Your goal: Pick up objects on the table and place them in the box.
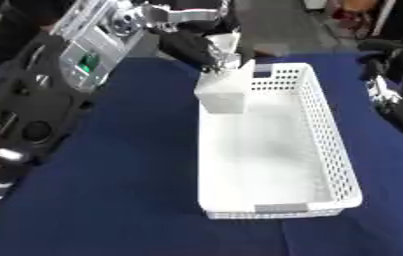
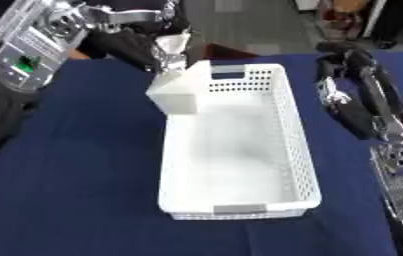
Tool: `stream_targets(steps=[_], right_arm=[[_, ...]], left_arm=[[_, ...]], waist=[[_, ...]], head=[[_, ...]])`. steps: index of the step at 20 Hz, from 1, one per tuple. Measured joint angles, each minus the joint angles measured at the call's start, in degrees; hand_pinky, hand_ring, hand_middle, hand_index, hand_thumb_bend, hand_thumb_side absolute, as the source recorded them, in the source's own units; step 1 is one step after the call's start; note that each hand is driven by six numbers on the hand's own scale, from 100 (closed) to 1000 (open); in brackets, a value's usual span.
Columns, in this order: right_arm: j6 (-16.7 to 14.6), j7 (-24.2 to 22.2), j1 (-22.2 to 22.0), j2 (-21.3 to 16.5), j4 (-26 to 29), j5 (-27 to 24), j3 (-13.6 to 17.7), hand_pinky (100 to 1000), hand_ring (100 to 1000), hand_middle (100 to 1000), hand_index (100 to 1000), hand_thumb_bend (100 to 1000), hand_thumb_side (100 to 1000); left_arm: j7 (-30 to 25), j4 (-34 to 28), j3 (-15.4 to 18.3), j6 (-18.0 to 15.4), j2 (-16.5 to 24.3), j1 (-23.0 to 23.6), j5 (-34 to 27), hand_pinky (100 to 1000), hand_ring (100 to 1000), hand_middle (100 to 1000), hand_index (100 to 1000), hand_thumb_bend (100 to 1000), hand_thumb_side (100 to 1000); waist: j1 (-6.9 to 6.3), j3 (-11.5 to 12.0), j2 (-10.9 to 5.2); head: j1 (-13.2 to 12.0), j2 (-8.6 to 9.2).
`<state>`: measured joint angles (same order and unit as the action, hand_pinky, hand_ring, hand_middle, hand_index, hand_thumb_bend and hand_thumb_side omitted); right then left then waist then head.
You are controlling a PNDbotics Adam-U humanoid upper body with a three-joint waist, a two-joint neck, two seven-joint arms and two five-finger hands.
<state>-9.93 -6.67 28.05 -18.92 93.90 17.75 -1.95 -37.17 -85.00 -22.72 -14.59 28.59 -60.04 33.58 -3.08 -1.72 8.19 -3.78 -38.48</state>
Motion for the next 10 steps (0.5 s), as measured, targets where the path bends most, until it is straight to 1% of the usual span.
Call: stream_targets(steps=[6,9,10], right_arm=[[0.0,0.0,0.0,0.0,0.0,0.0,-0.1,627,760,796,859,100,672],[0.0,0.0,0.1,0.0,0.0,0.0,-0.1,627,760,797,859,100,673],[0.0,0.0,0.1,0.1,0.0,0.0,-0.1,627,760,797,859,100,673]], left_arm=[[1.5,1.3,-0.6,-2.0,-2.1,1.7,5.0,100,100,100,246,100,862],[2.3,2.0,-0.8,-2.8,-2.9,2.5,7.0,100,100,100,250,100,861],[2.6,2.2,-0.9,-3.1,-3.2,2.7,7.6,100,100,100,278,100,862]], waist=[[0.43,-0.3,0.41],[0.62,-0.3,0.65],[0.68,-0.4,0.72]], head=[[-0.4,1.42],[-0.5,1.65],[-0.6,1.76]])
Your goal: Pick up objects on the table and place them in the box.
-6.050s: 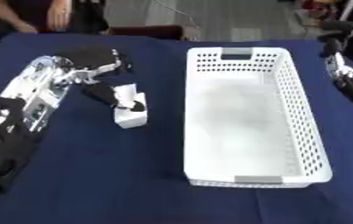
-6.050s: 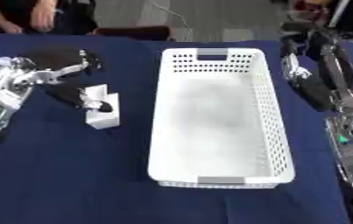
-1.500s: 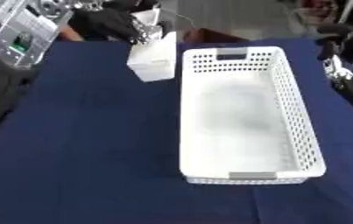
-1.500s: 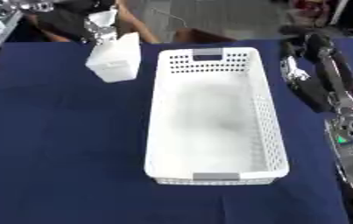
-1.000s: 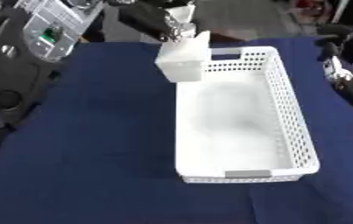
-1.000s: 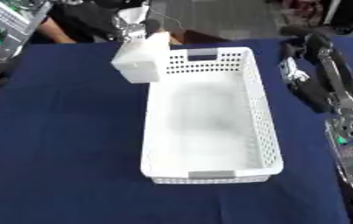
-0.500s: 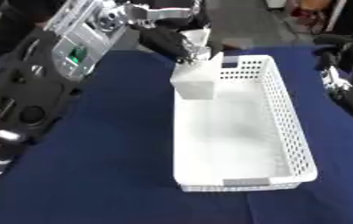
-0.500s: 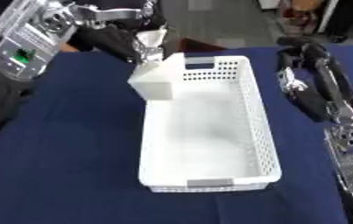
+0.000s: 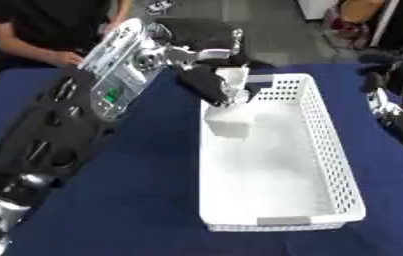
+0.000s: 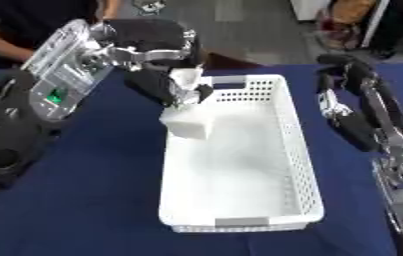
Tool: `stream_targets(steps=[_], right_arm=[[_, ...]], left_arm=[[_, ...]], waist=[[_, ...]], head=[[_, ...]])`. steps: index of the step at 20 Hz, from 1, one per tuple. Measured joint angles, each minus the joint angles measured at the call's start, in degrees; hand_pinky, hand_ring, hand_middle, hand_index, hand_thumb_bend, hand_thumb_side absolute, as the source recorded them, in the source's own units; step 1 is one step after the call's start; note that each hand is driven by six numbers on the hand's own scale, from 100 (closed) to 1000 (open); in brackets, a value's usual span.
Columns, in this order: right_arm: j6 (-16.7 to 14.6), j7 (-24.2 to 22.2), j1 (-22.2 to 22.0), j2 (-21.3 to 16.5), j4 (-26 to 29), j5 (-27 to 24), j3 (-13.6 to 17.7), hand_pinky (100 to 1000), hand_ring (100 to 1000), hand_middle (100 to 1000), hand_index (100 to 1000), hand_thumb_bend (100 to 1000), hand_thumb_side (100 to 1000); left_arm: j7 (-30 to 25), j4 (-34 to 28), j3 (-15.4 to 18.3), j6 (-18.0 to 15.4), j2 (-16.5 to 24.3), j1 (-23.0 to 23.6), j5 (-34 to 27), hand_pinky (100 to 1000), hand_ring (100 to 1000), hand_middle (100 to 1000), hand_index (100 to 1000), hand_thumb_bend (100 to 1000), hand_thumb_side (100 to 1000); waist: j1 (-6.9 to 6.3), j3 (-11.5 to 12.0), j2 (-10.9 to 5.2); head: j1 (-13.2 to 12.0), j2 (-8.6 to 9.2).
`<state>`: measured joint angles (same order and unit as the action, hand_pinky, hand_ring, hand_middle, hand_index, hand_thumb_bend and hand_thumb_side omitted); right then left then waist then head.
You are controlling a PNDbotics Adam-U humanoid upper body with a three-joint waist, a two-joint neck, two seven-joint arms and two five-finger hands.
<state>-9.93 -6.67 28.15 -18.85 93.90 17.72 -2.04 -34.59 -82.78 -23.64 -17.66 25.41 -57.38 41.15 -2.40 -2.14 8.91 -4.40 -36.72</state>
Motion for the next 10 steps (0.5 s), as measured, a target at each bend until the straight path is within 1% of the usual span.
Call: stream_targets(steps=[2,3,4,5,6,7,8,9,10], right_arm=[[0.0,0.0,0.2,0.3,0.0,-0.1,0.0,627,760,796,859,100,674],[0.0,0.0,0.3,0.4,0.0,-0.1,0.0,627,760,797,859,100,674],[0.0,0.0,0.4,0.4,0.0,-0.2,0.0,627,760,797,859,100,674],[0.0,0.0,0.4,0.4,0.0,-0.2,0.0,627,760,797,859,100,674],[0.0,0.0,0.4,0.4,0.0,-0.2,0.0,627,760,797,859,100,675],[0.0,0.0,0.4,0.4,0.0,-0.2,0.0,627,760,797,859,100,675],[0.0,0.0,0.4,0.4,0.0,-0.3,0.0,627,760,797,859,100,675],[0.0,0.0,0.4,0.4,0.0,-0.4,0.0,627,760,797,859,100,675],[0.0,0.0,0.4,0.4,0.0,-0.4,0.0,627,760,797,859,100,675]], left_arm=[[0.6,0.2,-0.1,-0.6,-0.5,0.4,1.4,100,100,113,316,100,884],[0.8,0.3,-0.2,-0.8,-0.6,0.6,2.2,100,100,160,359,100,937],[1.0,0.4,-0.4,-1.1,-0.9,0.8,2.9,100,100,174,373,100,949],[1.3,0.7,-0.4,-1.4,-1.1,1.0,3.7,100,100,249,434,174,950],[1.5,1.0,-0.6,-1.8,-1.3,1.3,4.4,100,140,342,517,324,960],[1.6,1.3,-0.8,-2.3,-1.6,1.6,5.0,159,271,437,611,436,971],[1.6,1.7,-1.0,-2.8,-1.8,1.8,5.6,387,475,579,717,541,987],[1.3,2.0,-1.1,-3.4,-2.0,1.9,6.1,387,475,579,717,541,987],[1.0,2.3,-1.3,-4.0,-2.2,2.1,6.5,566,718,770,832,617,1000]], waist=[[0.02,-0.2,0.04],[0.02,-0.2,0.07],[0.03,-0.2,0.18],[0.04,-0.2,0.30],[0.04,-0.2,0.34],[0.07,-0.2,0.34],[0.09,-0.3,0.35],[0.12,-0.3,0.35],[0.12,-0.3,0.36]], head=[[-0.3,0.20],[-0.3,0.23],[-0.3,0.24],[-0.3,0.24],[-0.3,0.24],[-0.3,0.24],[-0.3,0.24],[-0.3,0.24],[-0.3,0.24]])
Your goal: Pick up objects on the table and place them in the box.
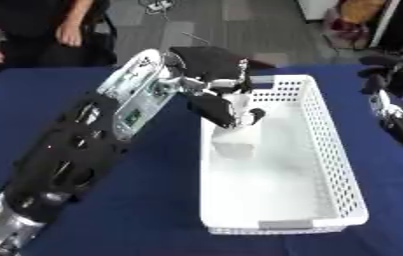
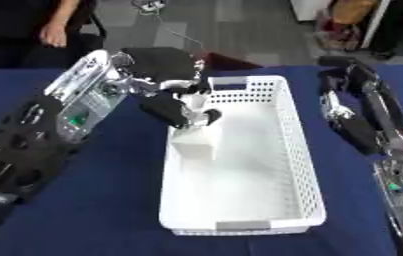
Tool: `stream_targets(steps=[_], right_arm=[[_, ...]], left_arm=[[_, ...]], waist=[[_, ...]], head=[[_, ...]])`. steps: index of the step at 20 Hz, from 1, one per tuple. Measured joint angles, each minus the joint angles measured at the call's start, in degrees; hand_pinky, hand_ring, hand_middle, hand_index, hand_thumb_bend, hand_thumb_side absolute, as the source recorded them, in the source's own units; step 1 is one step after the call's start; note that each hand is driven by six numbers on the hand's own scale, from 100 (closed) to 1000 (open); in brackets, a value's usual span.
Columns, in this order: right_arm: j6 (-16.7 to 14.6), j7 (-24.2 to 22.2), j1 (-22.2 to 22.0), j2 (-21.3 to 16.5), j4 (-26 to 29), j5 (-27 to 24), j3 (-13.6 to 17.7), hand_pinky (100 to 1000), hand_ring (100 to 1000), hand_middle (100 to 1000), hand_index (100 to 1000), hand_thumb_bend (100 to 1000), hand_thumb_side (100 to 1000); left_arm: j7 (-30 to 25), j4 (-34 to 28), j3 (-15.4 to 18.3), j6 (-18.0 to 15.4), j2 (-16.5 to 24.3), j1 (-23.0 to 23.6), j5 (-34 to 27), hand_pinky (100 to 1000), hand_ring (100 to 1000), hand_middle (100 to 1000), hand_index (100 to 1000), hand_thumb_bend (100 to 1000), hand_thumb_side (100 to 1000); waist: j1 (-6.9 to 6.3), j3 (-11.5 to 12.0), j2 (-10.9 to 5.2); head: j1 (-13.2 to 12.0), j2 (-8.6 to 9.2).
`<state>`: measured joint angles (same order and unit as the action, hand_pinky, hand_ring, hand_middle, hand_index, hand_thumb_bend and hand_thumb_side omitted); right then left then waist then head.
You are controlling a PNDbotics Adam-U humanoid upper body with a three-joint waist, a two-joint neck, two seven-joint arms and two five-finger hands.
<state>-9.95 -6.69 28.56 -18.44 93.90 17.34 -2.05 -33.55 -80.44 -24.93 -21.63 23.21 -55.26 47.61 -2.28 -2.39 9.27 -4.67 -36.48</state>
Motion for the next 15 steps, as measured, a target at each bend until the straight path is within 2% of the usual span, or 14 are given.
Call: stream_targets(steps=[3,15], right_arm=[[0.0,0.0,0.0,0.0,0.0,0.0,0.0,627,760,797,860,100,677],[0.0,0.0,0.0,0.0,0.0,0.0,0.0,627,760,797,860,100,679]], left_arm=[[-0.9,0.8,-0.1,-1.5,-0.4,0.4,0.4,609,784,827,865,625,1000],[-0.4,1.2,-0.1,-2.7,-0.8,0.8,0.6,639,797,826,858,621,1000]], waist=[[0.02,0.0,0.06],[0.04,0.1,0.19]], head=[[0.0,0.00],[0.0,-0.03]])
